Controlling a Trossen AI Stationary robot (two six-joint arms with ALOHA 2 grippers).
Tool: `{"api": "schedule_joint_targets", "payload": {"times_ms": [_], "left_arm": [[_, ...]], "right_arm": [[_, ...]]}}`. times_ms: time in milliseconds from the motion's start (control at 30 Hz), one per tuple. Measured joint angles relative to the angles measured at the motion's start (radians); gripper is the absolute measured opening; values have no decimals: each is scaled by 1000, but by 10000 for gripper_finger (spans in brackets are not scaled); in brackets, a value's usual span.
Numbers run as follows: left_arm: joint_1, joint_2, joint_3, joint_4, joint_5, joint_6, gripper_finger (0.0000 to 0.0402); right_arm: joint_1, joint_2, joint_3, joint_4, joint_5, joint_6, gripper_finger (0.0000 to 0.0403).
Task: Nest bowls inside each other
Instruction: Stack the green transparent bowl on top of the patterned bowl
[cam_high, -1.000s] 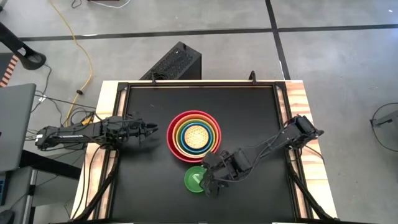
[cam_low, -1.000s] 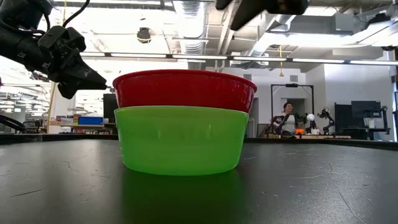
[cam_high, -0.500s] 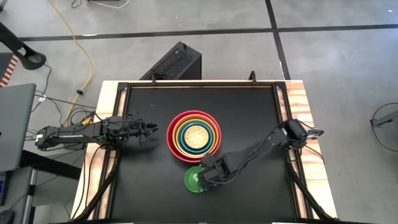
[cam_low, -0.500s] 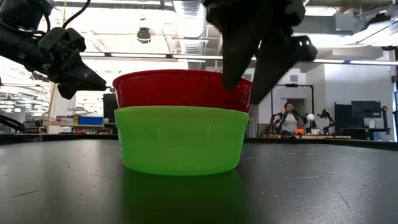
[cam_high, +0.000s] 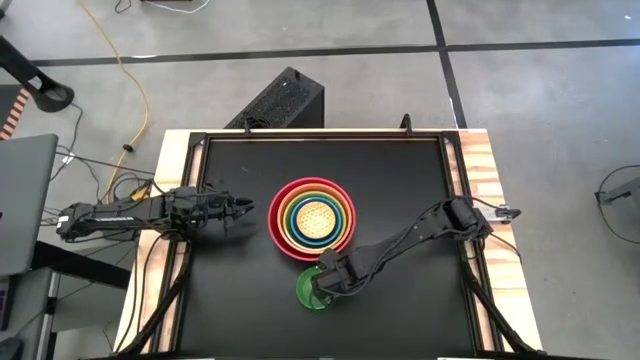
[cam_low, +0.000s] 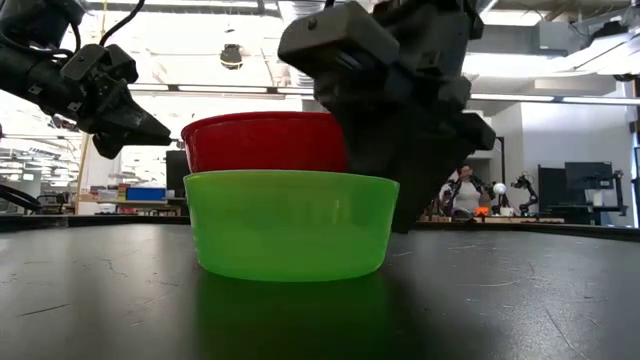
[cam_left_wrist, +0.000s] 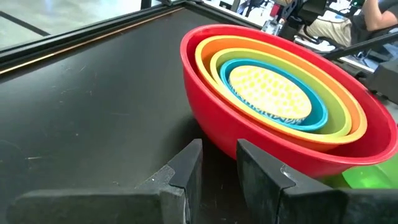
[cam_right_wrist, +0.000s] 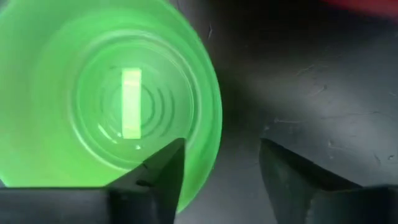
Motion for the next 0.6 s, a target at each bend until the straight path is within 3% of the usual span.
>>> {"api": "schedule_joint_targets", "payload": {"times_ms": [100,300,500,600], "left_arm": [[0,0,0,0,0,0,87],[0,0,0,0,0,5,87],[0,0,0,-1,1,3,87],[0,0,0,0,1,3,87]], "right_arm": [[-6,1,0,-4,-13,-16,172],[-11,-22,0,-13,-102,-97,22],[-9,-117,1,-2,-266,-207,16],[-3,-182,1,20,-293,-275,6]]}}
